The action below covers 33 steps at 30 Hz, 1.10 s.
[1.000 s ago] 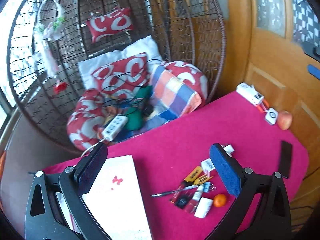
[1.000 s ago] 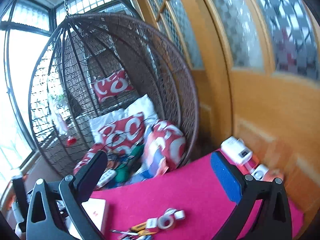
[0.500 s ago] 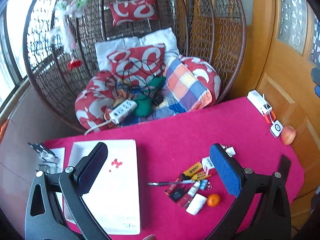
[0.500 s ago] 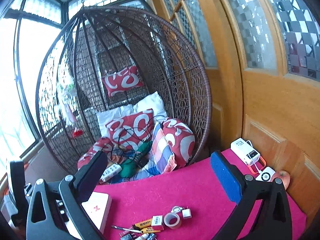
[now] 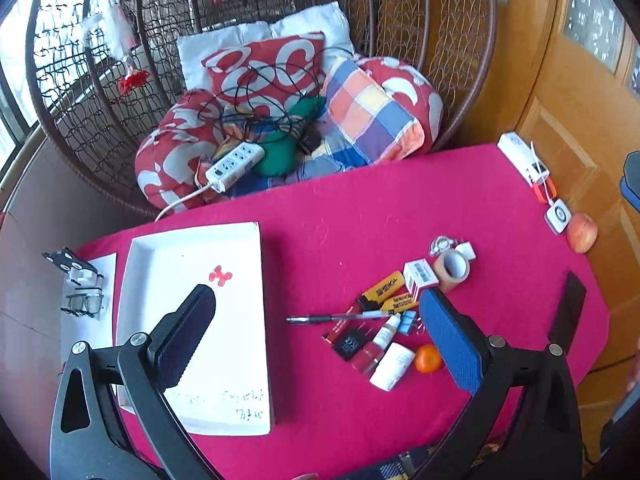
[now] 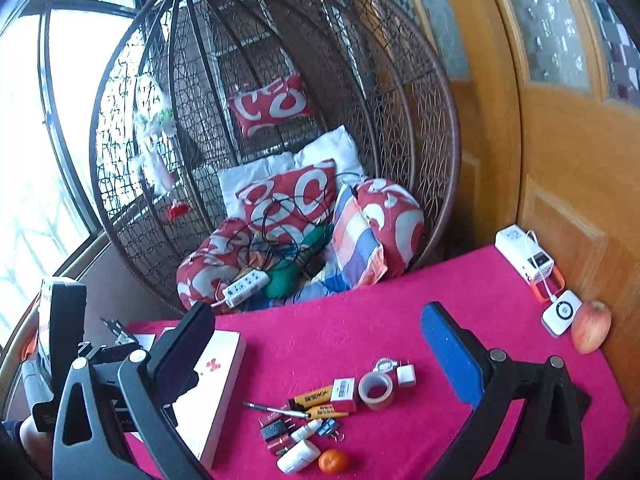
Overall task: Organize rigid objects
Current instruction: 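Swing both tools over the table toward the pile of items, then grasp the white medicine bottle with the left tool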
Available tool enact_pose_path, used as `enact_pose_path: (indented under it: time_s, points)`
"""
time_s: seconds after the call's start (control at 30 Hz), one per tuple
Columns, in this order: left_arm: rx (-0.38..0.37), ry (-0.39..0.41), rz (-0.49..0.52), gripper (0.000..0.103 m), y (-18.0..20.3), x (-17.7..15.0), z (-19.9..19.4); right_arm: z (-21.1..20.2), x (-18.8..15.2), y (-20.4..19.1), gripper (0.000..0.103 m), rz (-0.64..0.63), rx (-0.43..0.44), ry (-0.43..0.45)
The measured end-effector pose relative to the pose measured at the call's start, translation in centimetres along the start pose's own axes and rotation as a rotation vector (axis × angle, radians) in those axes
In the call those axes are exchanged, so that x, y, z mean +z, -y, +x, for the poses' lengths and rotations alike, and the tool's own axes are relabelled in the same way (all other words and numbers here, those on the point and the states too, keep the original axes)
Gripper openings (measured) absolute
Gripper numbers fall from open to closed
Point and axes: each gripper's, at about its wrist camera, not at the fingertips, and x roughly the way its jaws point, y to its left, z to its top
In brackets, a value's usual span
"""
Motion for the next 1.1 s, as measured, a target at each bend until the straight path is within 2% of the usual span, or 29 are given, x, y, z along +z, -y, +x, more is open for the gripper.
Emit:
enact_pose_path:
  time_s: [0.13, 0.33, 0.47, 0.5, 0.53, 0.6, 0.83, 0.97, 1.07, 1.1]
  points:
    - [-0.028, -0.043, 0.048, 0.103, 0.2, -1.2, 2.4, 1.0, -0.9, 0.6, 0.103, -0.015, -0.026, -0.048]
    - [-0.189, -0.184, 0.152, 0.101, 1.4, -6.0, 7.4, 3.8, -4.4, 2.4, 0.103, -0.06, -0.085, -0.213]
    - [-0.259, -0.28, 0.276, 0.085, 4.3, -10.0, 10.3, 5.7, -7.5, 4.8, 0.103, -0.016, -0.112, -0.358]
    - [-0.265, -0.302, 0.293, 0.072, 4.9, -10.6, 11.0, 5.9, -8.2, 5.5, 0.103, 0.003, -0.115, -0.391]
    - [-0.27, -0.331, 0.304, 0.062, 5.6, -11.3, 11.8, 6.0, -8.6, 5.8, 0.103, 0.01, -0.117, -0.402]
    - [-0.295, -0.368, 0.295, 0.055, 6.5, -11.9, 13.0, 5.9, -9.0, 6.5, 0.103, 0.015, -0.12, -0.422]
    - [-0.309, -0.392, 0.249, 0.055, 7.5, -10.7, 15.3, 5.5, -9.2, 7.9, 0.103, 0.019, -0.115, -0.439]
    - [-0.298, -0.447, 0.238, 0.055, 8.2, -10.6, 17.5, 5.6, -9.3, 8.4, 0.103, 0.028, -0.107, -0.456]
    - [-0.277, -0.429, 0.253, 0.051, 8.9, -10.5, 18.1, 5.7, -9.4, 8.4, 0.103, 0.015, -0.087, -0.465]
    - [-0.264, -0.42, 0.264, 0.04, 9.2, -10.4, 18.1, 5.9, -9.5, 8.3, 0.103, 0.011, -0.078, -0.471]
